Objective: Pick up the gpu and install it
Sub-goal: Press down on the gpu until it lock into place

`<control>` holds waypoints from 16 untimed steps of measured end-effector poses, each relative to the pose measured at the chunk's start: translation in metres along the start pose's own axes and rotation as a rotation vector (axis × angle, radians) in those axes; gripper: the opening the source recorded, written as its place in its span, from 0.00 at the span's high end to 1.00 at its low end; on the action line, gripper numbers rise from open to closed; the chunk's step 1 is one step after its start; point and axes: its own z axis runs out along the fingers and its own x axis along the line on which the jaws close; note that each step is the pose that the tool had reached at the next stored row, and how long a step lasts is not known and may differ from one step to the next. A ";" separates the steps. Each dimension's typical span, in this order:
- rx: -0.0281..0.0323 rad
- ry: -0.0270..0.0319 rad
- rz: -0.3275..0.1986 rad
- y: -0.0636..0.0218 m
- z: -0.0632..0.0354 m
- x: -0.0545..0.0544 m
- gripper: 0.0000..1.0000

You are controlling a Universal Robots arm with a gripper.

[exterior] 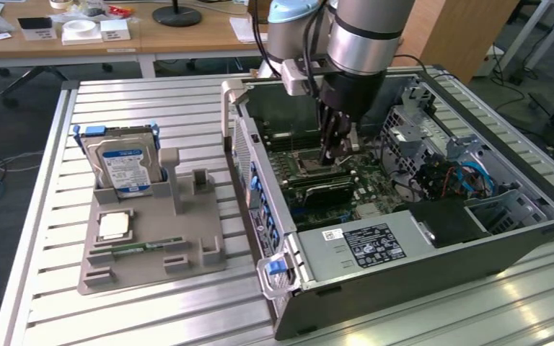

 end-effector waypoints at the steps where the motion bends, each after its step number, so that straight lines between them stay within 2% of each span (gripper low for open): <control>1: -0.0001 0.0000 0.000 0.0001 0.0018 0.000 0.89; 9: -0.0001 0.0001 0.000 0.0004 0.0162 0.000 0.89; 16: 0.0000 0.0000 0.000 0.0005 0.0193 -0.001 0.89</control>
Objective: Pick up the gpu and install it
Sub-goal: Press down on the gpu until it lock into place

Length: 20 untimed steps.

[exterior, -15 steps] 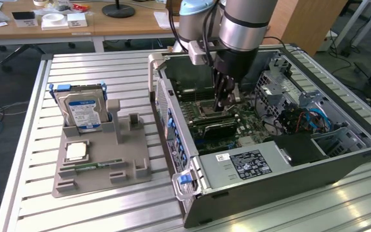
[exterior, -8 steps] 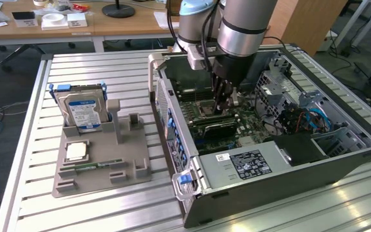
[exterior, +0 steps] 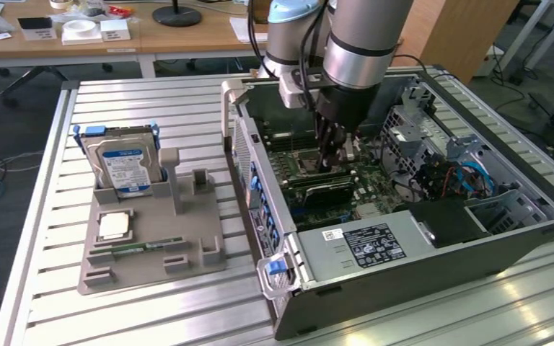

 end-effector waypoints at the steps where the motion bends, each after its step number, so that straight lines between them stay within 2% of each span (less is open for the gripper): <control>1: -0.0001 0.0001 0.000 0.0000 0.0008 0.000 0.89; 7: 0.0000 0.0000 0.000 -0.0003 0.0031 0.003 0.89; 15: -0.0001 0.0000 0.000 -0.0002 0.0133 0.004 0.89; 20: 0.0000 0.0000 0.000 -0.0003 0.0152 0.004 0.89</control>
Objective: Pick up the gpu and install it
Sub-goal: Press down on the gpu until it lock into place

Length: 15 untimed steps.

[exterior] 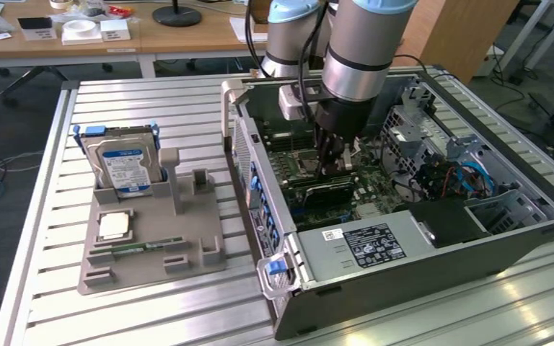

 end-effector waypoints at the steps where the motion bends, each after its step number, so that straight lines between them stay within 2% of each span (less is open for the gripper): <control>1: 0.0001 -0.0001 0.000 0.0000 0.0008 0.000 0.89; 15: -0.0001 0.0005 0.000 0.0001 0.0071 0.000 0.89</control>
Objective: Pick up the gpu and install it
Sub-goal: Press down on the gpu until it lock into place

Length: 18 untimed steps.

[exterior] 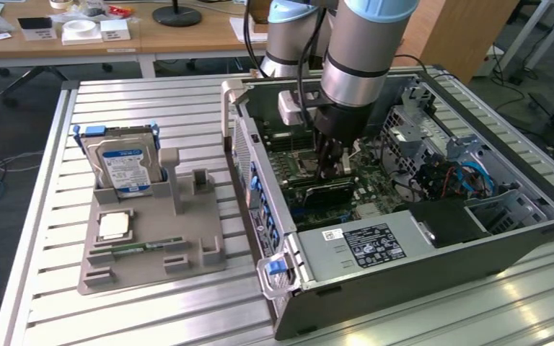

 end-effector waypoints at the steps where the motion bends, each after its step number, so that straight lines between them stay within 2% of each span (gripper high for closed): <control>1: 0.0000 0.0000 0.000 0.0000 0.0000 0.000 0.89; 18: 0.0002 -0.0003 0.000 -0.0008 0.0053 0.000 0.89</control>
